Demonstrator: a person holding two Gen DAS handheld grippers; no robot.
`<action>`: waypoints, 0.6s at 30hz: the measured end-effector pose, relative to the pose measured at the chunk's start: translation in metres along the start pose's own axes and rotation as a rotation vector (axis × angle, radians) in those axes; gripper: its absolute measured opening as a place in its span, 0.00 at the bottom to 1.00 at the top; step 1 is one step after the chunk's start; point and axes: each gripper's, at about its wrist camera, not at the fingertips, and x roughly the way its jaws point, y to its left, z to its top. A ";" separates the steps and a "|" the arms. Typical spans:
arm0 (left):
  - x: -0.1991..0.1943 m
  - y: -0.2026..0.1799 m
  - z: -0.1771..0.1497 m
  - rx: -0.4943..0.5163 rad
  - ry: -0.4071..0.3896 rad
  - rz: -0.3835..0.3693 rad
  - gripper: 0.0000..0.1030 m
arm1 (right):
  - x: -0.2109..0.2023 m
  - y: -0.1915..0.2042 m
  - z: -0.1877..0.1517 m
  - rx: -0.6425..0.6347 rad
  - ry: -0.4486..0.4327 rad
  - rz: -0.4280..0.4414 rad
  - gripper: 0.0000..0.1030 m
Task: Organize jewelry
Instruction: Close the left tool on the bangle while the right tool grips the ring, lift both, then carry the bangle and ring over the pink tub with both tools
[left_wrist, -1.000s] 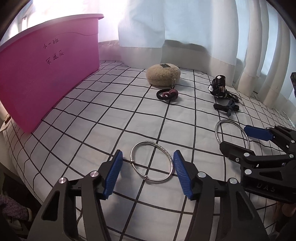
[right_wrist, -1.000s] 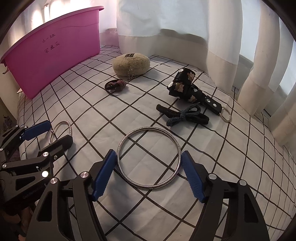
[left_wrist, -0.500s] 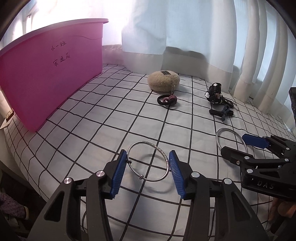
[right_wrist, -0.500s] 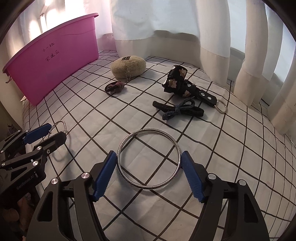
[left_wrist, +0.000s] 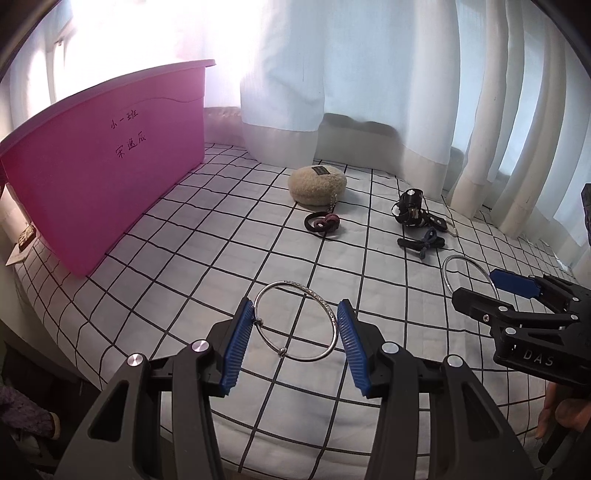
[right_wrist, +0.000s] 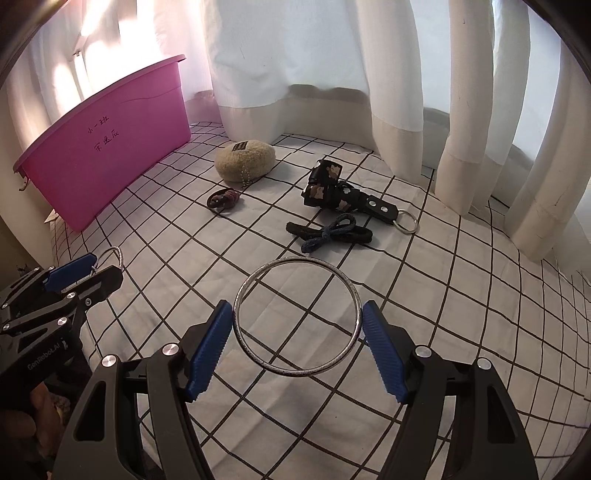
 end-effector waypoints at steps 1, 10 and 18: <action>-0.004 -0.001 0.003 0.001 -0.007 0.000 0.45 | -0.005 0.000 0.003 0.001 -0.006 0.003 0.68; -0.056 0.008 0.045 -0.023 -0.068 0.003 0.45 | -0.058 0.018 0.041 -0.034 -0.071 0.042 0.68; -0.115 0.041 0.089 -0.077 -0.164 0.051 0.45 | -0.102 0.061 0.097 -0.113 -0.172 0.121 0.68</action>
